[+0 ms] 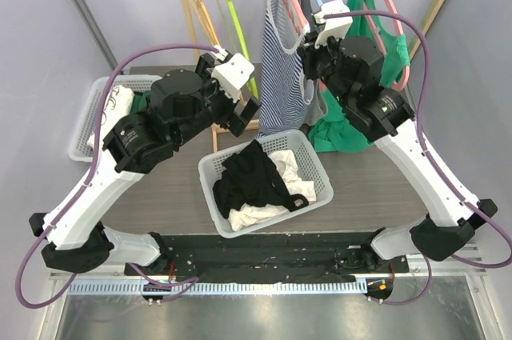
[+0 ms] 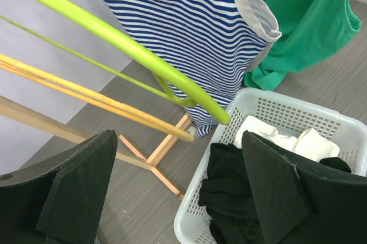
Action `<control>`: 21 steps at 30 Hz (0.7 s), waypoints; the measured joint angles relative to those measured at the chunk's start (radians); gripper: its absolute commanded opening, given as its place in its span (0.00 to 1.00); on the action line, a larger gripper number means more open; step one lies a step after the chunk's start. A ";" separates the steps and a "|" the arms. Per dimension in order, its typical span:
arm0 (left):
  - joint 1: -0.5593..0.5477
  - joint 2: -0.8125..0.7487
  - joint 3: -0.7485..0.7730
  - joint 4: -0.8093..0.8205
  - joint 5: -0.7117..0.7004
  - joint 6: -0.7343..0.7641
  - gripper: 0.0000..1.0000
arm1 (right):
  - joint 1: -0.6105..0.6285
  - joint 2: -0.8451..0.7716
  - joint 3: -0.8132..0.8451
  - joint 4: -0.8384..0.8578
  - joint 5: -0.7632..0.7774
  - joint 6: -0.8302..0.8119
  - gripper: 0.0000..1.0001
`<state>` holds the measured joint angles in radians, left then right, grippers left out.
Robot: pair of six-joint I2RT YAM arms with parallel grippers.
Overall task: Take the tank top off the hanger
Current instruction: Pick up the hanger from the clothesline.
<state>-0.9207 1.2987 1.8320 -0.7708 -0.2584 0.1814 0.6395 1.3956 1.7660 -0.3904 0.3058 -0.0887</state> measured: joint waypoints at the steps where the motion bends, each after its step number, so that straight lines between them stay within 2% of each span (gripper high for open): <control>1: 0.000 0.001 0.000 0.000 0.000 0.000 0.95 | 0.000 -0.006 -0.005 0.000 -0.015 0.011 0.01; 6: 0.000 0.008 0.004 -0.003 -0.002 0.002 0.96 | -0.002 -0.085 -0.014 -0.109 -0.113 0.075 0.01; 13: 0.000 0.019 0.032 -0.004 -0.002 0.002 0.96 | -0.001 -0.279 -0.005 -0.313 -0.229 0.136 0.01; 17: 0.000 0.032 0.050 -0.003 -0.002 0.002 0.95 | -0.002 -0.333 0.084 -0.421 -0.278 0.144 0.01; 21: 0.000 0.040 0.050 -0.003 -0.002 0.001 0.95 | -0.002 -0.320 0.186 -0.494 -0.303 0.144 0.01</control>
<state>-0.9207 1.3392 1.8816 -0.7742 -0.2604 0.1822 0.6380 1.0752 1.9522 -0.8848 0.0029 0.0551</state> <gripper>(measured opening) 0.953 0.201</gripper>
